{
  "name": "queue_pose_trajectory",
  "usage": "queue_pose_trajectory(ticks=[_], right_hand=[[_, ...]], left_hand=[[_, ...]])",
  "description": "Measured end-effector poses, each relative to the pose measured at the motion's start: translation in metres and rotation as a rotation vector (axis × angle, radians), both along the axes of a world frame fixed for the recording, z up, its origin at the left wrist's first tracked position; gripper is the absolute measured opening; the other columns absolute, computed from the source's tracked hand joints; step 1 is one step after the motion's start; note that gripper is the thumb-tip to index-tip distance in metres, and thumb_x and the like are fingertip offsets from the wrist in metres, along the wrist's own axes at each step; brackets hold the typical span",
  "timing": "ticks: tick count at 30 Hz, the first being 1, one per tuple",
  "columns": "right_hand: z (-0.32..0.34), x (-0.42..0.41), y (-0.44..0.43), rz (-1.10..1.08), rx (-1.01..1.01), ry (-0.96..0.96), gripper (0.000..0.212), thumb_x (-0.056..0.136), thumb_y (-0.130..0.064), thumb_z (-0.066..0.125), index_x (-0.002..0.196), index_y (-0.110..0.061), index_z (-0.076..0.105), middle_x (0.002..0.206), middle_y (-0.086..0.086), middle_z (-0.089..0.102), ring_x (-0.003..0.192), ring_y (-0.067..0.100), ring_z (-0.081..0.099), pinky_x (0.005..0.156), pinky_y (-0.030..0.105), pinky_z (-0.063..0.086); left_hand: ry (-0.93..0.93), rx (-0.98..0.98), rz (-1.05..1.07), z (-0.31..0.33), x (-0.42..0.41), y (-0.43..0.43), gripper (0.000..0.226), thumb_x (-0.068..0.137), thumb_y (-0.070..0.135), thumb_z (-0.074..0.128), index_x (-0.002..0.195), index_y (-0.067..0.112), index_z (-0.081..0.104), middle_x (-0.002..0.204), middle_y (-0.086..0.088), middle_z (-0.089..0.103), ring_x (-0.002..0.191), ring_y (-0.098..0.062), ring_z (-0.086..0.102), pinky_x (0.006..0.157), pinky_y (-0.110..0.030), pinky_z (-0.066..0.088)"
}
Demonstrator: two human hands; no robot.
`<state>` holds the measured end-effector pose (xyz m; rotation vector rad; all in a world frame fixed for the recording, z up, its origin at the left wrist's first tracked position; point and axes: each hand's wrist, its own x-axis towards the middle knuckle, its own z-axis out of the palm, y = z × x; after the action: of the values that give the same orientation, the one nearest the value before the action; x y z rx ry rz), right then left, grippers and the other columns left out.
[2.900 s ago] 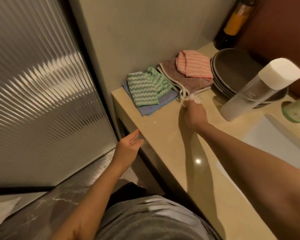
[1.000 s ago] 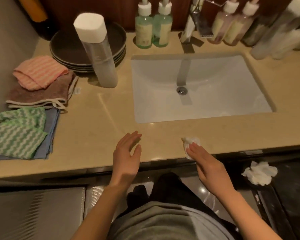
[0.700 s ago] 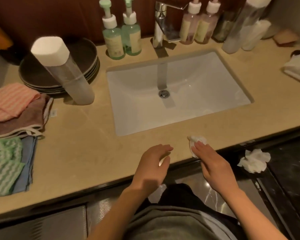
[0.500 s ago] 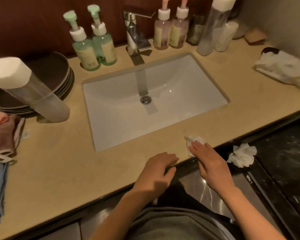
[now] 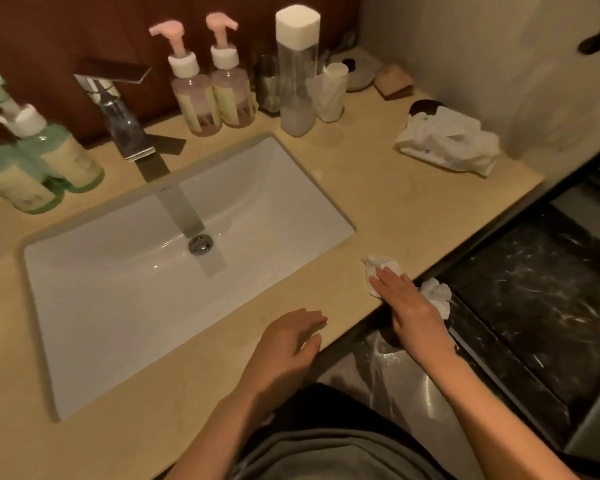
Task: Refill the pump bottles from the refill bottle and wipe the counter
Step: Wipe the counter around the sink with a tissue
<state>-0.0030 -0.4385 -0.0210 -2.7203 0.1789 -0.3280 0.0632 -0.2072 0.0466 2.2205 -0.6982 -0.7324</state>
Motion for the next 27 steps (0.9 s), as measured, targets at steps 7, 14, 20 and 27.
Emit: queue_pose_trajectory(ticks=[7,14,20,27], right_hand=[[0.021,0.016,-0.034,-0.287,0.393,0.078,0.051,0.090,0.013,0.042,0.128,-0.017,0.056,0.135,-0.007,0.048,0.132,0.018,0.041,0.113,0.022,0.022],[0.071,0.023,-0.039,-0.598,1.115,-0.080,0.035,0.097,-0.003,0.040,0.118,-0.019,0.063,0.116,-0.006,0.064,0.111,0.008,0.058,0.091,0.014,0.045],[0.084,0.005,-0.018,-0.645,1.873,-0.317,0.029,0.096,0.001,0.039,0.120,-0.003,0.056,0.115,0.014,0.066,0.106,0.025,0.064,0.087,0.032,0.054],[0.079,-0.023,0.024,-0.780,2.035,-0.407,0.028,0.094,0.000,0.039,0.113,-0.002,0.060,0.111,0.017,0.067,0.095,0.026,0.067,0.074,0.029,0.058]], left_hand=[[0.129,-0.160,0.038,0.017,0.015,-0.076,0.035,0.084,0.031,0.048,0.117,0.041,0.051,0.133,0.010,0.053,0.117,-0.001,0.052,0.106,-0.027,0.039],[0.247,-0.289,0.084,0.026,0.022,-0.127,0.053,0.093,0.011,0.054,0.140,0.028,0.038,0.136,0.013,0.043,0.114,0.013,0.041,0.088,0.001,0.032],[0.584,-0.309,0.196,0.027,0.029,-0.145,0.065,0.092,0.015,0.057,0.148,0.016,0.025,0.148,-0.002,0.036,0.131,-0.015,0.042,0.100,-0.023,0.036],[0.826,-0.391,0.194,0.013,0.016,-0.136,0.028,0.085,0.001,0.060,0.104,0.022,0.065,0.099,0.000,0.071,0.089,-0.014,0.069,0.071,-0.022,0.055]])
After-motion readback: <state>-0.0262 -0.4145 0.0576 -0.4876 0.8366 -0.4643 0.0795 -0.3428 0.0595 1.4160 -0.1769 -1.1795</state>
